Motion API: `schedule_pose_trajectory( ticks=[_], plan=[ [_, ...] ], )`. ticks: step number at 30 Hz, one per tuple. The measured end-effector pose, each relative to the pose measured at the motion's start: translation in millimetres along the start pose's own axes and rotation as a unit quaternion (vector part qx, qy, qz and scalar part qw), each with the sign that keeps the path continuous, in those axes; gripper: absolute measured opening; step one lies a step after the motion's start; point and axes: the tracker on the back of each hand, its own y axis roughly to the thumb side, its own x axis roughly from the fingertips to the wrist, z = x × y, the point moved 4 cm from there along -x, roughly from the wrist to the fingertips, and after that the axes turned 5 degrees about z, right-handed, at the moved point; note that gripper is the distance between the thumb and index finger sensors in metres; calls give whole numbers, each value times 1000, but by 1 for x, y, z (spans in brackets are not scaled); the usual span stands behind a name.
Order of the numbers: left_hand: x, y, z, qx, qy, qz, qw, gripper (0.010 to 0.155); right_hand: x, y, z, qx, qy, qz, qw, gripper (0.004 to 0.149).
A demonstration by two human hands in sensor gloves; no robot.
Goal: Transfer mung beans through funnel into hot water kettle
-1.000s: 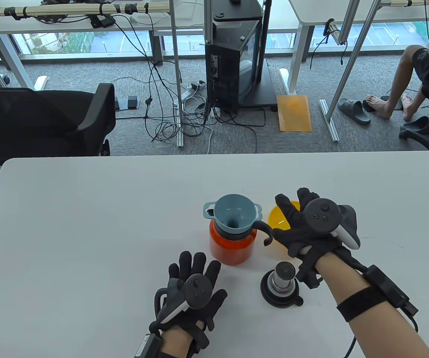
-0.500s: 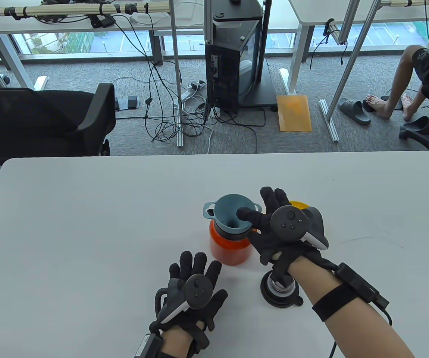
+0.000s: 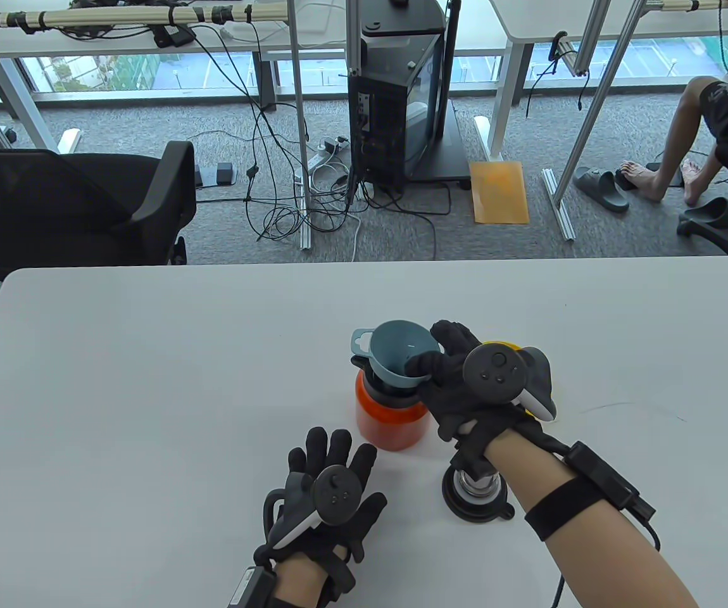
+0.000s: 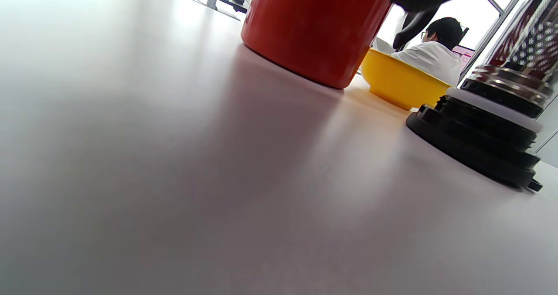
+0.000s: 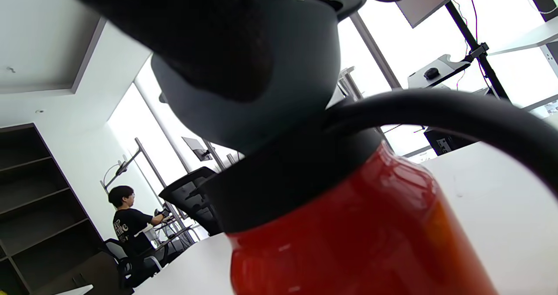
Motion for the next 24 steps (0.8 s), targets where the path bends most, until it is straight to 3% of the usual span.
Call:
schedule_pose_trajectory(
  ticks=[5, 11, 17, 24],
  plan=[
    [0, 0, 0, 1, 1, 0, 1000, 79, 6, -9, -30, -21, -50, 5, 999, 43],
    [0, 0, 1, 2, 1, 1, 1000, 79, 16, -58, -54, -26, -89, 82, 992, 45],
    [0, -1, 0, 2, -1, 1, 1000, 80, 29, -111, -54, -34, -95, 151, 983, 45],
    [0, -1, 0, 2, -3, 3, 1000, 79, 44, -158, -38, -22, -59, 224, 973, 46]
  ],
)
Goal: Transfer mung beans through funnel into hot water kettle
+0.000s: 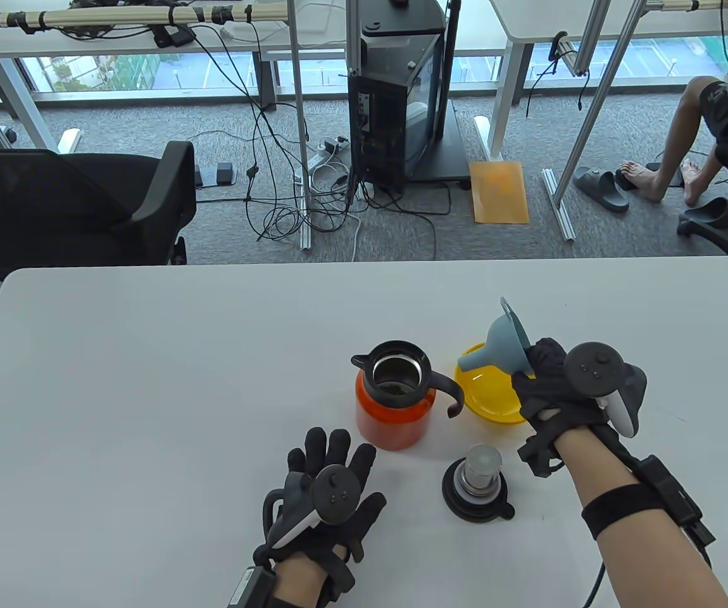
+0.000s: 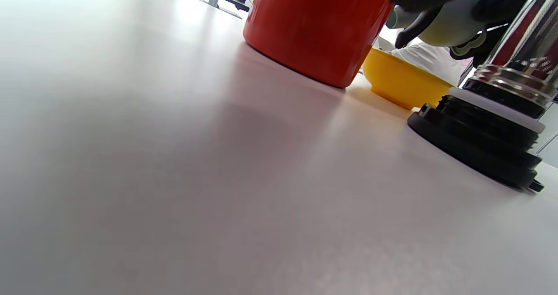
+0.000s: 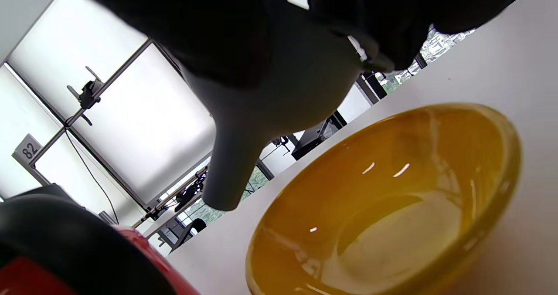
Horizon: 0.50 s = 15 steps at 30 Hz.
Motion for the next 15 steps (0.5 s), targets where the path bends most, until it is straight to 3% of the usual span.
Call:
schedule_pose_trajectory(
  ticks=[9, 15],
  plan=[
    [0, 0, 0, -1, -2, 2, 1000, 80, -2, -17, 18, 14, 48, 30, 998, 51],
    [0, 0, -1, 0, -6, 4, 1000, 80, 3, -15, 15, -29, 54, 14, 998, 73]
  ],
)
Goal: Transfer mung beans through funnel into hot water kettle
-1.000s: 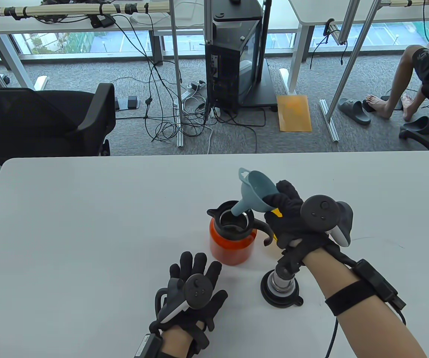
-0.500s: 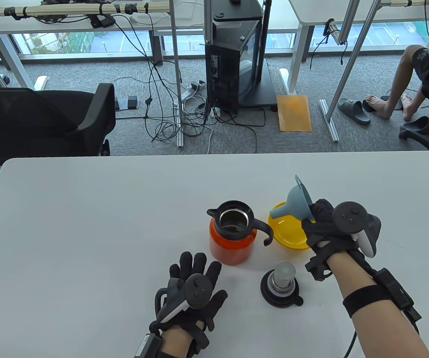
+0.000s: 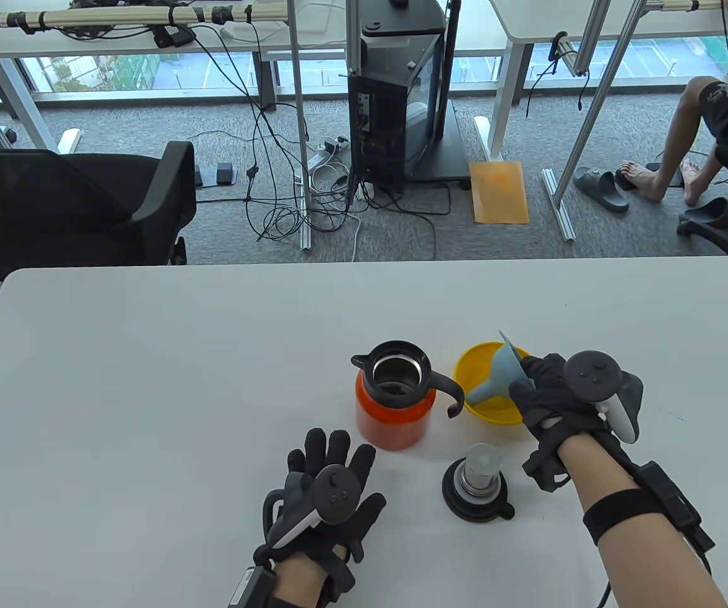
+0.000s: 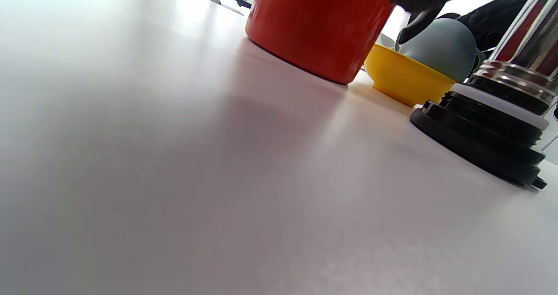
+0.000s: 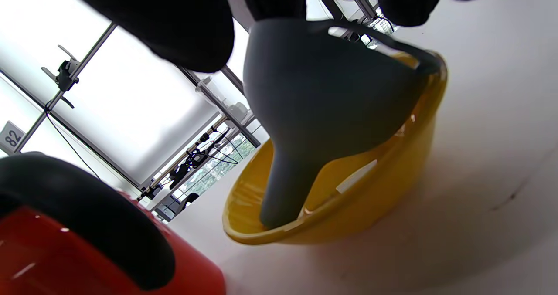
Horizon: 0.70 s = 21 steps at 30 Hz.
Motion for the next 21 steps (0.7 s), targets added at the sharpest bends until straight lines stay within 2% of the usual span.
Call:
schedule_pose_trajectory(
  ticks=[4, 8, 14, 21],
  plan=[
    [0, -1, 1, 2, -1, 5, 1000, 80, 13, 18, -9, 4, -8, -41, 999, 83],
    [1, -1, 1, 4, 1, 5, 1000, 80, 32, 41, -8, 11, 26, -87, 996, 84],
    [1, -1, 1, 2, 1, 4, 1000, 80, 63, 68, 11, 33, 88, -149, 984, 89],
    [3, -2, 2, 3, 3, 3, 1000, 79, 80, 71, 48, 64, 169, -179, 967, 93]
  ],
)
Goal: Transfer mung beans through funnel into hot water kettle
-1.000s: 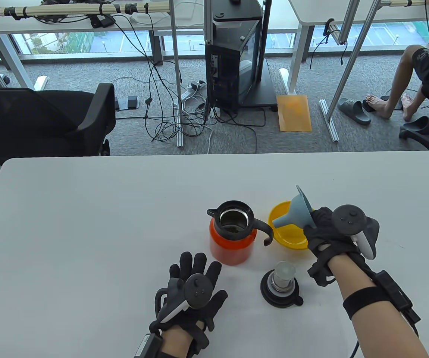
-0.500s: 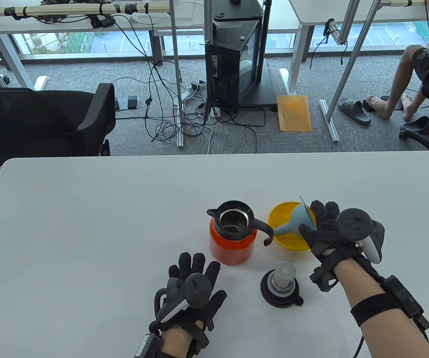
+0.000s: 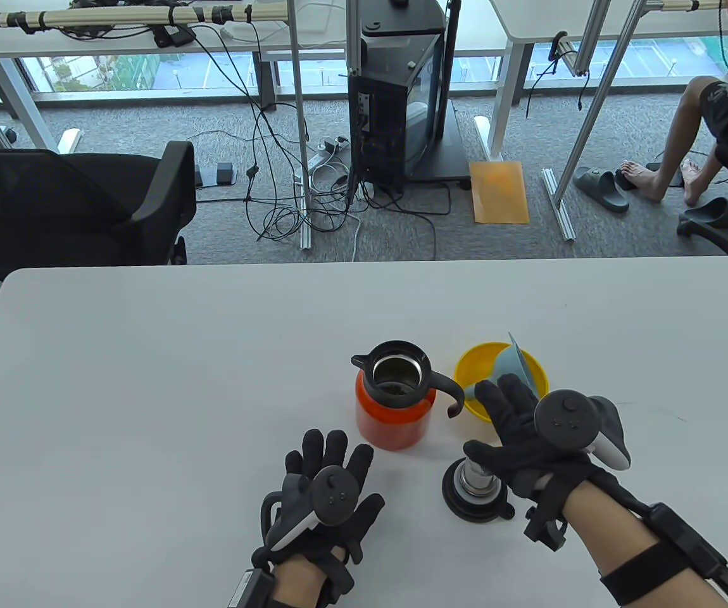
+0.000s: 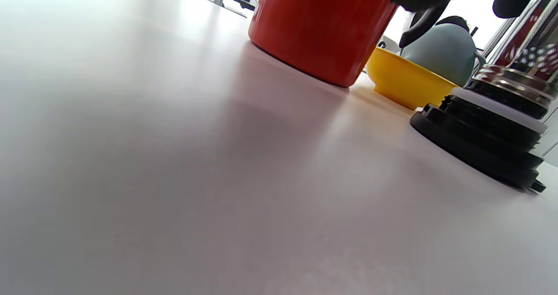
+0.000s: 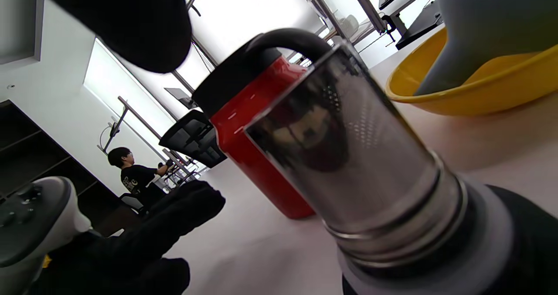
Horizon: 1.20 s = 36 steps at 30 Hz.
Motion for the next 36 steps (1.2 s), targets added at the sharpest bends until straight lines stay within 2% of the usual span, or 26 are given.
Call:
schedule_pose_trajectory(
  ticks=[4, 7, 9, 11, 15, 20, 22, 25, 28, 30, 31, 33, 36],
  plan=[
    [0, 1, 0, 2, 0, -2, 1000, 80, -2, -3, 28, 22, 84, -18, 996, 94],
    [0, 0, 0, 4, 3, -3, 1000, 80, -3, -10, 42, 30, 119, -13, 992, 94],
    [0, 0, 0, 5, 2, -2, 1000, 80, -5, -11, 40, 43, 95, -23, 994, 91],
    [0, 0, 0, 5, 1, -2, 1000, 80, -6, -14, 41, 51, 108, -22, 993, 87],
    [0, 0, -1, 3, -1, -1, 1000, 80, -8, -17, 39, 13, 109, -22, 994, 80],
    [3, -5, 9, 26, 30, -3, 999, 86, -12, -22, 26, -20, 77, -35, 996, 76],
    [6, -4, 16, 37, 46, -12, 998, 89, -13, -24, 15, -24, 49, -39, 998, 74],
    [13, 6, 26, 26, 65, -37, 997, 93, -11, -24, -6, -76, 9, -43, 996, 72],
    [21, 30, 40, 5, 87, -89, 992, 98, -8, -23, -26, -148, -30, -45, 987, 72],
    [28, 50, 50, -8, 113, -137, 984, 109, -7, -22, -35, -190, -49, -41, 980, 73],
    [33, 65, 58, -25, 142, -174, 974, 113, -6, -21, -39, -222, -55, -35, 973, 74],
    [38, 82, 67, -50, 162, -195, 966, 117, -6, -19, -40, -258, -56, -37, 964, 75],
    [43, 103, 79, -35, 176, -218, 959, 121, -4, -15, -35, -324, -63, -37, 943, 76]
  ],
)
